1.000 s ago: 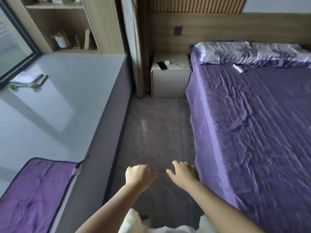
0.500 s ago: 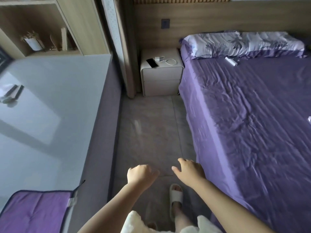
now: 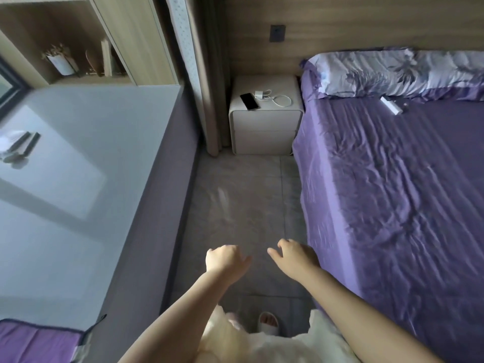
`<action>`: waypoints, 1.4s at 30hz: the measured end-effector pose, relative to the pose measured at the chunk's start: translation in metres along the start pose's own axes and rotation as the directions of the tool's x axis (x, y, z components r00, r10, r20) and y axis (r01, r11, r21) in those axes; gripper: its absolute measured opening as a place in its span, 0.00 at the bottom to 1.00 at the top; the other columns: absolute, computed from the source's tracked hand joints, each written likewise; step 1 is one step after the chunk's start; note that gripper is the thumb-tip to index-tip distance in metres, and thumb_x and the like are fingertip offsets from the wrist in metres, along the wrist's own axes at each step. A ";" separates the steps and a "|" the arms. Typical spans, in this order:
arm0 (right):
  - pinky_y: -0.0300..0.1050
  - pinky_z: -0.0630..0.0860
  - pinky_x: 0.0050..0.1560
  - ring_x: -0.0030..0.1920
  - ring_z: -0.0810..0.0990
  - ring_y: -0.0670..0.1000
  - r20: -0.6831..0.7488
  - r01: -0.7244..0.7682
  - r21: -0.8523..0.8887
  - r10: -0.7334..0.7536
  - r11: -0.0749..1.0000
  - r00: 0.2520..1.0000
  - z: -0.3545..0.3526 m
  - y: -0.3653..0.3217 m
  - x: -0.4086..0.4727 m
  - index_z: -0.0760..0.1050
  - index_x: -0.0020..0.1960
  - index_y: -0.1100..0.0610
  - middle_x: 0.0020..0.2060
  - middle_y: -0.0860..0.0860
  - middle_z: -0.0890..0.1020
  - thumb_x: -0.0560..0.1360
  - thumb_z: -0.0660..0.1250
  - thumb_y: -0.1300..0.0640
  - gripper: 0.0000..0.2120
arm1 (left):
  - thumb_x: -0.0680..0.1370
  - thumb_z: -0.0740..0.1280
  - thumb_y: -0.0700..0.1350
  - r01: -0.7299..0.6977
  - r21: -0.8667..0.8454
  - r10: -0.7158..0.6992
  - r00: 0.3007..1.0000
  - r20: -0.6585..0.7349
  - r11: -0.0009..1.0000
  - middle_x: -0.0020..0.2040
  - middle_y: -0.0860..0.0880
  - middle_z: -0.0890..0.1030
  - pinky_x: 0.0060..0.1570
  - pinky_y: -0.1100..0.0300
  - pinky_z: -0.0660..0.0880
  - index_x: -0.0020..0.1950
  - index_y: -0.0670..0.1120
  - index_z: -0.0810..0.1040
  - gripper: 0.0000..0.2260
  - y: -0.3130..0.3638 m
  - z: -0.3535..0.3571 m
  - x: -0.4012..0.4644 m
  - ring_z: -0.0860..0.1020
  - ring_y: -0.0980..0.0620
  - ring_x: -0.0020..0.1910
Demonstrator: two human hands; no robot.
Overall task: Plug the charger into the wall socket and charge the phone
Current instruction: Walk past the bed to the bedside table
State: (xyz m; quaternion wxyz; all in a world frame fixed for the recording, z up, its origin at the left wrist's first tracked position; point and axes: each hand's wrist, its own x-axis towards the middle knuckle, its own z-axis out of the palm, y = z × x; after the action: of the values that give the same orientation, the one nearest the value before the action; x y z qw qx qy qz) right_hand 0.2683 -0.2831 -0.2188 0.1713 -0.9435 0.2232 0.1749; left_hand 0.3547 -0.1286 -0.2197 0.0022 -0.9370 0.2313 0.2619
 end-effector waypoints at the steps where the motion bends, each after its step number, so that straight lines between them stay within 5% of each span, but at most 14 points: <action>1: 0.49 0.73 0.49 0.53 0.79 0.59 0.001 0.005 -0.004 -0.005 1.000 1.000 -0.005 0.002 0.008 0.73 0.55 0.58 0.54 0.56 0.80 0.78 0.53 0.41 0.23 | 0.75 0.55 0.60 0.005 0.000 -0.005 1.000 0.004 1.000 0.50 0.48 0.84 0.55 0.53 0.69 0.48 0.48 0.81 0.21 0.003 -0.005 0.007 0.80 0.46 0.51; 7: 0.48 0.70 0.45 0.48 0.80 0.59 0.011 0.019 -0.002 -0.019 1.000 1.000 -0.032 0.010 0.058 0.71 0.43 0.56 0.49 0.56 0.82 0.78 0.51 0.41 0.21 | 0.75 0.55 0.61 -0.001 -0.021 0.001 1.000 0.019 1.000 0.50 0.48 0.84 0.53 0.54 0.70 0.48 0.48 0.81 0.22 0.019 -0.038 0.062 0.80 0.46 0.52; 13: 0.47 0.69 0.44 0.49 0.80 0.59 0.006 -0.064 -0.007 0.064 0.998 0.998 -0.060 0.006 0.136 0.76 0.50 0.58 0.50 0.56 0.82 0.78 0.49 0.40 0.25 | 0.76 0.55 0.60 -0.046 -0.015 0.047 0.998 0.042 0.999 0.52 0.50 0.84 0.53 0.56 0.70 0.51 0.50 0.81 0.20 0.011 -0.080 0.138 0.80 0.48 0.53; 21: 0.47 0.66 0.42 0.48 0.80 0.59 -0.081 -0.132 0.047 0.136 0.990 0.987 -0.123 -0.013 0.241 0.74 0.45 0.56 0.49 0.56 0.82 0.79 0.47 0.40 0.25 | 0.75 0.56 0.64 -0.049 -0.039 0.051 0.997 0.054 0.998 0.51 0.49 0.84 0.48 0.58 0.75 0.51 0.48 0.81 0.24 0.006 -0.160 0.256 0.81 0.47 0.51; 29: 0.44 0.66 0.40 0.47 0.79 0.58 0.001 -0.214 0.155 0.217 0.964 0.976 -0.163 0.001 0.311 0.68 0.40 0.54 0.46 0.58 0.82 0.78 0.50 0.42 0.19 | 0.75 0.57 0.63 -0.121 -0.002 0.121 0.988 0.101 0.993 0.53 0.50 0.83 0.48 0.59 0.73 0.53 0.50 0.81 0.21 0.042 -0.196 0.334 0.80 0.47 0.53; 32: 0.45 0.66 0.39 0.42 0.75 0.57 0.023 -0.202 0.147 0.201 0.968 0.979 -0.177 0.014 0.342 0.65 0.39 0.55 0.43 0.58 0.79 0.78 0.52 0.44 0.16 | 0.75 0.57 0.61 -0.105 -0.018 0.107 0.990 0.089 0.994 0.53 0.49 0.83 0.47 0.59 0.73 0.52 0.50 0.80 0.19 0.056 -0.207 0.365 0.80 0.47 0.53; 42: 0.44 0.67 0.40 0.48 0.80 0.60 0.054 -0.091 0.134 0.085 0.987 0.995 -0.225 0.064 0.454 0.69 0.43 0.56 0.47 0.57 0.82 0.78 0.56 0.49 0.12 | 0.76 0.59 0.58 -0.016 -0.097 0.023 0.998 0.066 0.995 0.54 0.47 0.83 0.46 0.58 0.73 0.53 0.47 0.80 0.18 0.124 -0.247 0.456 0.80 0.45 0.54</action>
State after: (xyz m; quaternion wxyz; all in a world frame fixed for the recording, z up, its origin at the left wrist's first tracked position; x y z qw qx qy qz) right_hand 0.6758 -0.5914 -0.2216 0.2331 -0.9143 0.2718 0.1895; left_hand 0.7663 -0.4669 -0.2164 -0.0376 -0.9243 0.2274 0.3040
